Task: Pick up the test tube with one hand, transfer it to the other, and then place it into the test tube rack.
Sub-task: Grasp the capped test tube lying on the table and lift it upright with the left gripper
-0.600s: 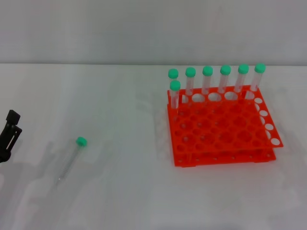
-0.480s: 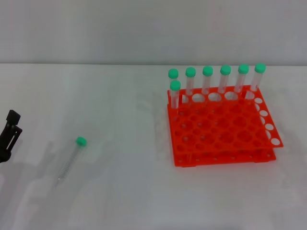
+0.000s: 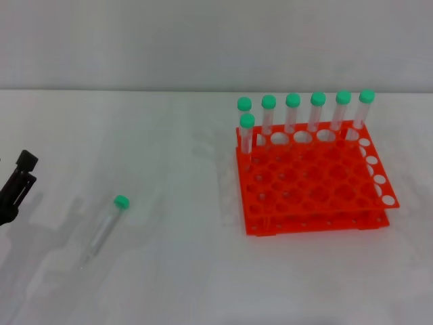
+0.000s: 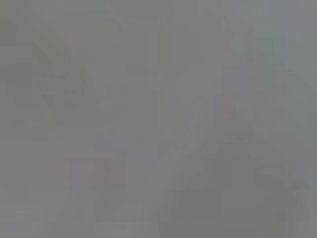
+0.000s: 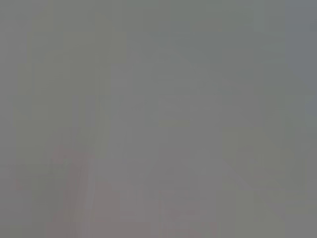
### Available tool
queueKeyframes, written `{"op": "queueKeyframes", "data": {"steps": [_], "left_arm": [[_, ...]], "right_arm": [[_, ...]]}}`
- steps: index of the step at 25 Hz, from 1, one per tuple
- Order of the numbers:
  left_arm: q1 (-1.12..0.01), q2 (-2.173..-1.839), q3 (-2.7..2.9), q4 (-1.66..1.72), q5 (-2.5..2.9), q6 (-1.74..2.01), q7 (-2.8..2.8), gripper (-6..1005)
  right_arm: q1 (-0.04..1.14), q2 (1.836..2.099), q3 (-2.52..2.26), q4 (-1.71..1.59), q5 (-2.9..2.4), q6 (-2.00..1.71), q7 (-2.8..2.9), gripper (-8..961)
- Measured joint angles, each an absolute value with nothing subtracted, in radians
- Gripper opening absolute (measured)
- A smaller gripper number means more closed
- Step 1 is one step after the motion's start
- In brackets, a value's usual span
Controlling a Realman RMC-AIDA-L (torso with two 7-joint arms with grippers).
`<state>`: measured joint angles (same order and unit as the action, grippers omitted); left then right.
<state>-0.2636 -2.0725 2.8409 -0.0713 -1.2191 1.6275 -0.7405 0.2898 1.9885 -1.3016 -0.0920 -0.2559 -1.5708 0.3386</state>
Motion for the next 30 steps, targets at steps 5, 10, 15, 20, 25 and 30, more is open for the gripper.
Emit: {"op": "queueKeyframes", "data": {"steps": [5,10,15,20,25,30], "left_arm": [[-0.293,-2.072,2.841,-0.213,-1.142,1.674,-0.945,846],[-0.337,-2.071,2.842,-0.406,-1.057,1.727,-1.212,842],[-0.413,-2.071,2.843,-0.664,-0.912,1.773,-1.521,821],[-0.514,-2.06,2.845,-0.86,-0.729,1.81,-1.786,788],[-0.642,-2.003,2.847,-0.963,-0.438,1.853,-2.02,769],[-0.744,-1.946,2.847,-0.981,-0.195,1.877,-2.134,772]], "right_arm": [[0.287,1.996,-1.301,-0.093,-0.253,-1.573,0.287,870],[0.295,1.993,-1.301,-0.094,-0.253,-1.568,0.284,870],[0.308,1.99,-1.301,-0.094,-0.253,-1.557,0.278,870],[0.317,1.995,-1.301,-0.094,-0.253,-1.53,0.248,870],[0.32,2.001,-1.301,-0.094,-0.252,-1.519,0.218,870],[0.313,2.002,-1.3,-0.095,-0.252,-1.519,0.218,870]]}}
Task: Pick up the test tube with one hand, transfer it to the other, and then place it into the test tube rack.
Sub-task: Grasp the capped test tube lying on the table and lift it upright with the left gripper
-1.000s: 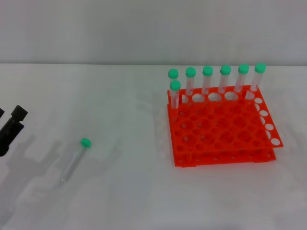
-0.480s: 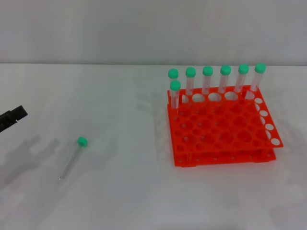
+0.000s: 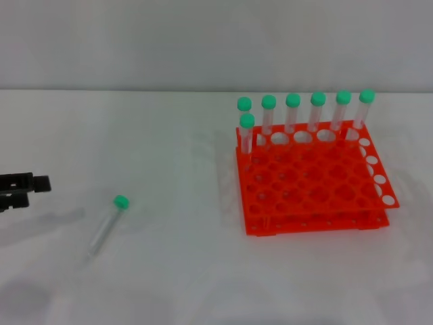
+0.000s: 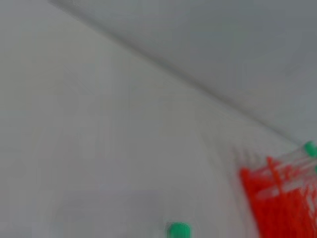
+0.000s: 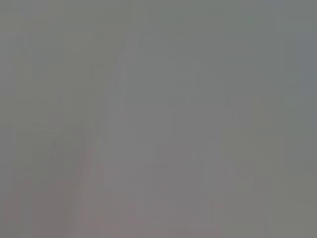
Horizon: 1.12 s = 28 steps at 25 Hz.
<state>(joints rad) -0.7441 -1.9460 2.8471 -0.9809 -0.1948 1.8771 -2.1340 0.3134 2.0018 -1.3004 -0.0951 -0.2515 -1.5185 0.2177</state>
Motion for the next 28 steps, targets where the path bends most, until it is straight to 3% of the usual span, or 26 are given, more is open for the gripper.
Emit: {"op": "queueKeyframes", "data": {"steps": [3,6,16,28], "left_arm": [[-0.823,-1.914,2.848,-0.985,-0.008,1.882,-2.172,771],[-0.872,-1.911,2.848,-0.993,0.106,1.875,-2.179,770],[-1.035,-1.975,2.849,-0.988,0.388,1.733,-2.184,771],[-1.077,-1.986,2.849,-0.866,0.447,1.651,-2.26,771]], "right_arm": [[0.308,2.002,-1.299,-0.095,-0.251,-1.518,0.218,870],[0.306,2.002,-1.299,-0.095,-0.251,-1.519,0.218,870],[0.302,2.002,-1.299,-0.09,-0.252,-1.518,0.218,870],[0.301,2.003,-1.299,-0.086,-0.252,-1.513,0.218,869]]}}
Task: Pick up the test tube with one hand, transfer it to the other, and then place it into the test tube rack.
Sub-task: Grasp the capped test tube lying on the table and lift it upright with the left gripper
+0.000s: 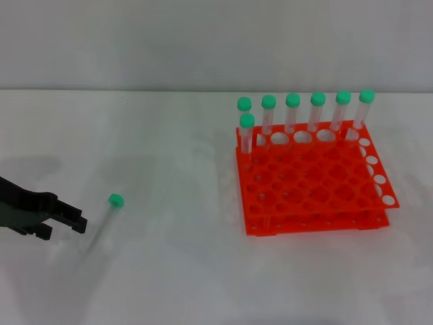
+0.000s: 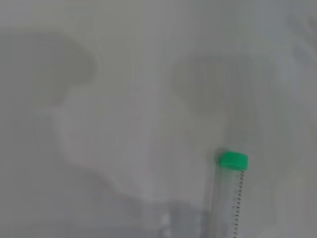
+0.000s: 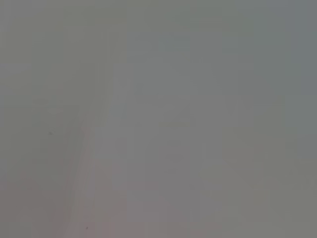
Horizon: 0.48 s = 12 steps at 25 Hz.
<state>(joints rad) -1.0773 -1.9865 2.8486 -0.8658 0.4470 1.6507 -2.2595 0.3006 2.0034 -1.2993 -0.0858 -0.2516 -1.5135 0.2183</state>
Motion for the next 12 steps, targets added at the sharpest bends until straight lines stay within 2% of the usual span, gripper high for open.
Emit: {"op": "queueKeyframes", "data": {"steps": [8,12], "left_arm": [[-1.098,-1.987,2.849,-0.792,0.479,1.596,-2.298,772],[-1.103,-1.976,2.849,-0.719,0.508,1.544,-2.326,770]], "right_arm": [[0.301,2.004,-1.299,-0.086,-0.252,-1.512,0.219,869],[0.3,2.005,-1.299,-0.084,-0.252,-1.509,0.218,869]]}}
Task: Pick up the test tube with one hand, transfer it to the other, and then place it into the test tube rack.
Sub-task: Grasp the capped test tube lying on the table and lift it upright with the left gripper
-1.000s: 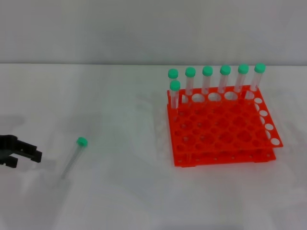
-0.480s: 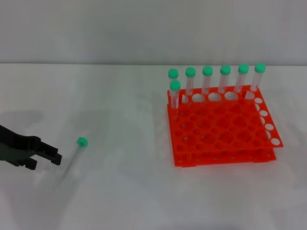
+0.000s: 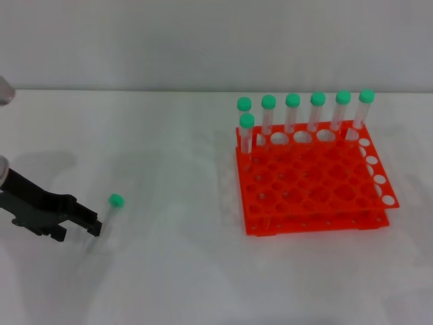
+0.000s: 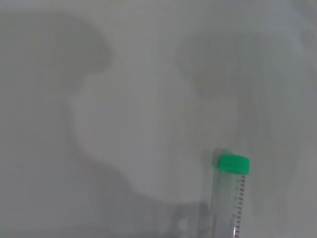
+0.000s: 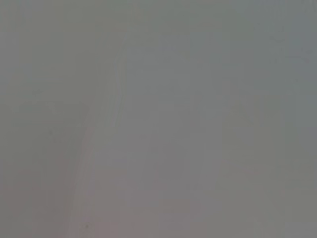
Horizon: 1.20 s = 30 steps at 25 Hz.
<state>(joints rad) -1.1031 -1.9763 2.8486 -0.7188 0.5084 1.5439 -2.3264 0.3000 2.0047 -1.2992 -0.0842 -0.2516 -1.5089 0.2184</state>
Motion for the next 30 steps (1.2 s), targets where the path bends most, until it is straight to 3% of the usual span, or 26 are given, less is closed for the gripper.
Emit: {"op": "queueKeyframes", "data": {"steps": [18,20,30], "left_arm": [[-1.13,-1.984,2.849,-0.635,0.562,1.496,-2.347,689],[-1.132,-1.983,2.849,-0.626,0.573,1.491,-2.349,534],[-1.145,-1.983,2.849,-0.588,0.623,1.458,-2.372,538]], "right_arm": [[0.302,2.005,-1.299,-0.093,-0.251,-1.477,0.218,869],[0.303,2.005,-1.299,-0.094,-0.251,-1.477,0.218,869],[0.309,2.005,-1.298,-0.094,-0.249,-1.469,0.218,869]]}}
